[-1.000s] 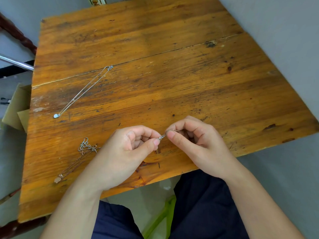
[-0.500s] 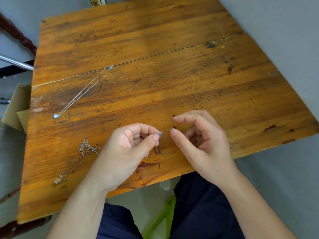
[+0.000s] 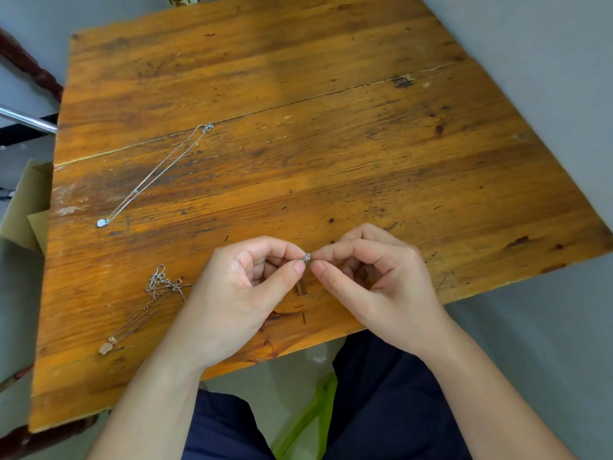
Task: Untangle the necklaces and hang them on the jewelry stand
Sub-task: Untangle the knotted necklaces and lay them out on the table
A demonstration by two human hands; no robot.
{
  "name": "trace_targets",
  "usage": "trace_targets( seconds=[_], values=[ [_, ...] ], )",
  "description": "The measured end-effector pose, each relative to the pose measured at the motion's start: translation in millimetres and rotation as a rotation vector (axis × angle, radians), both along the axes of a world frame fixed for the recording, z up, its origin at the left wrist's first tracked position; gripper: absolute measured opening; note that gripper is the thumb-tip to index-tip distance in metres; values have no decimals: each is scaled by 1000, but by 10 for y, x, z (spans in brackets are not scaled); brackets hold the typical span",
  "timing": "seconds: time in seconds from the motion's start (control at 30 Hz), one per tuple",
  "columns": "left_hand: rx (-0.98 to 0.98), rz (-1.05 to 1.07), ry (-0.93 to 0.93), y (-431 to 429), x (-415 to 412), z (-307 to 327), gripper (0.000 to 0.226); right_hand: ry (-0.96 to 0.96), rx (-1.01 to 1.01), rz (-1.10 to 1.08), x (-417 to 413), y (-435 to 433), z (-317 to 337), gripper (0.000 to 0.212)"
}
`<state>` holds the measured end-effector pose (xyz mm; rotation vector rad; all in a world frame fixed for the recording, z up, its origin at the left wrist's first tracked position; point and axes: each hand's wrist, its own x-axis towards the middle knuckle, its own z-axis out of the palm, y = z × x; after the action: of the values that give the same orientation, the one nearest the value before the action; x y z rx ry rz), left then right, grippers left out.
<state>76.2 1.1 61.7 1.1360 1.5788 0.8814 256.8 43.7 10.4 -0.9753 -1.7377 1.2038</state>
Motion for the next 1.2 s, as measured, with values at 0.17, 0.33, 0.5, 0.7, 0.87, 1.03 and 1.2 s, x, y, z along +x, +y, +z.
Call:
trace_targets(
  seconds=[0.17, 0.33, 0.5, 0.7, 0.87, 1.03, 1.2],
  values=[
    [-2, -2, 34, -11, -3, 25, 15, -42, 73, -14, 1, 25, 1, 9],
    [-3, -20, 67, -14, -12, 37, 17, -128, 191, -20, 18, 51, 2, 11],
    [-14, -27, 78, -17, 8, 33, 19, -241, 355, -48, 24, 65, 3, 7],
    [-28, -41, 78, -16, 10, 6, 17, -236, 444, -89, -13, 55, -42, 3],
    [25, -41, 153, -15, -1, -23, 16, -155, 328, -82, -18, 38, -62, 6],
    [111, 3, 276, 0, -48, -64, 20, 27, 51, -75, -1, 42, -8, 12],
    [216, 147, 461, 19, -45, -153, 18, 130, -210, -22, 21, 69, 14, 10]
  ],
)
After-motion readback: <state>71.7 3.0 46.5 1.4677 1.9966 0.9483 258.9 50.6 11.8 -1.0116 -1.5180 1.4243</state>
